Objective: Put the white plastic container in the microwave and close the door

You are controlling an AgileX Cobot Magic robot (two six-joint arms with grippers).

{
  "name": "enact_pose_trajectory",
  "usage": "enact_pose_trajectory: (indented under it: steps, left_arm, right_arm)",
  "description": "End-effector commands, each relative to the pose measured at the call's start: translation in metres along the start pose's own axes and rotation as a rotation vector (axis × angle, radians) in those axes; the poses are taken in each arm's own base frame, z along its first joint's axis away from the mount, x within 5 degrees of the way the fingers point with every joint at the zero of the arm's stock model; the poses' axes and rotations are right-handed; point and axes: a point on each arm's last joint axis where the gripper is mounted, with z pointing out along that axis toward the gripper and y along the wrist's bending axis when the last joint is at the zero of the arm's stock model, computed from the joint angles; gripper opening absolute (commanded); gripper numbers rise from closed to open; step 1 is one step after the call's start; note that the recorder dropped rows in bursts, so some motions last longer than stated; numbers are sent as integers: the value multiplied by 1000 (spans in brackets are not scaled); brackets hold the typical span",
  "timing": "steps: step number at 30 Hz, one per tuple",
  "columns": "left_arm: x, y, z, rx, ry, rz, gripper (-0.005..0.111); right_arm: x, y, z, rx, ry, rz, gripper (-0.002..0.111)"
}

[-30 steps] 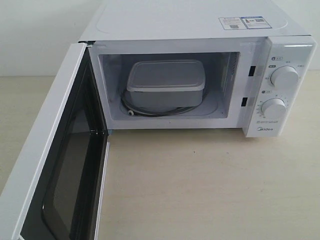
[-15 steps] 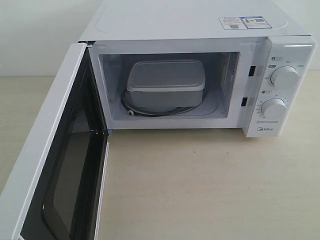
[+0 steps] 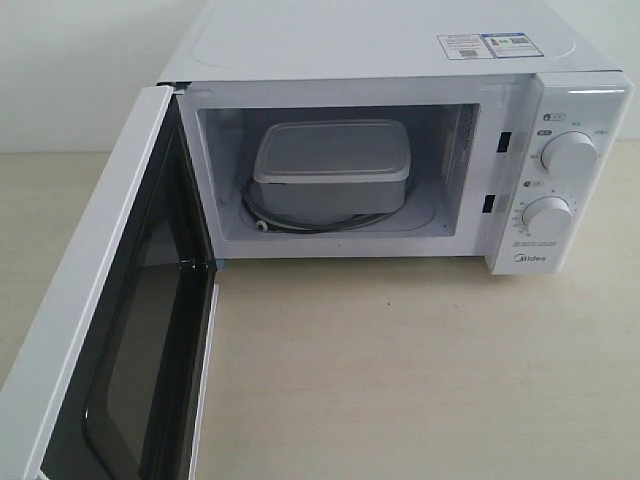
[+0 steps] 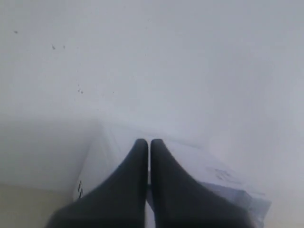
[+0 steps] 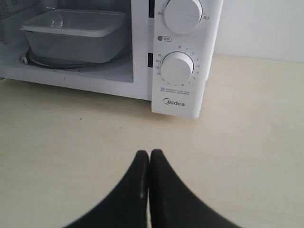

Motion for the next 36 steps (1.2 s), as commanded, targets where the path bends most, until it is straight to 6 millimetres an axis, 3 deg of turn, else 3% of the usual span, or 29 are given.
enact_pose_trajectory:
  steps: [1, 6, 13, 16, 18, 22, 27, 31, 36]
  left_arm:
    - [-11, -3, -1, 25, -96, -18, 4]
    - [-19, -5, -2, 46, -186, -18, 4]
    - [-52, -14, -16, 128, -506, -48, 4]
    - [-69, -20, -9, 119, -500, -11, 4]
    - [-79, -26, 7, 89, -411, 40, 4]
    - [-88, -32, 47, 6, -51, 187, 4]
    - [-93, -22, 95, -157, 330, 412, 4]
    - [-68, -4, 125, -219, 663, 545, 4]
    - [-28, 0, 154, -58, 991, 614, 4]
  right_arm:
    - [-1, -1, 0, 8, -12, -7, 0]
    - [-1, -1, 0, 8, -12, -7, 0]
    - [-1, -1, 0, 8, -12, -7, 0]
    - [-1, -1, 0, 8, -12, -7, 0]
    - [-1, -1, 0, 8, -12, -7, 0]
    - [-1, -1, 0, 8, -12, -7, 0]
    - [-1, -1, 0, 8, -12, -7, 0]
    - [-1, -1, 0, 8, -12, -7, 0]
    - [-1, -1, 0, 8, -12, -7, 0]
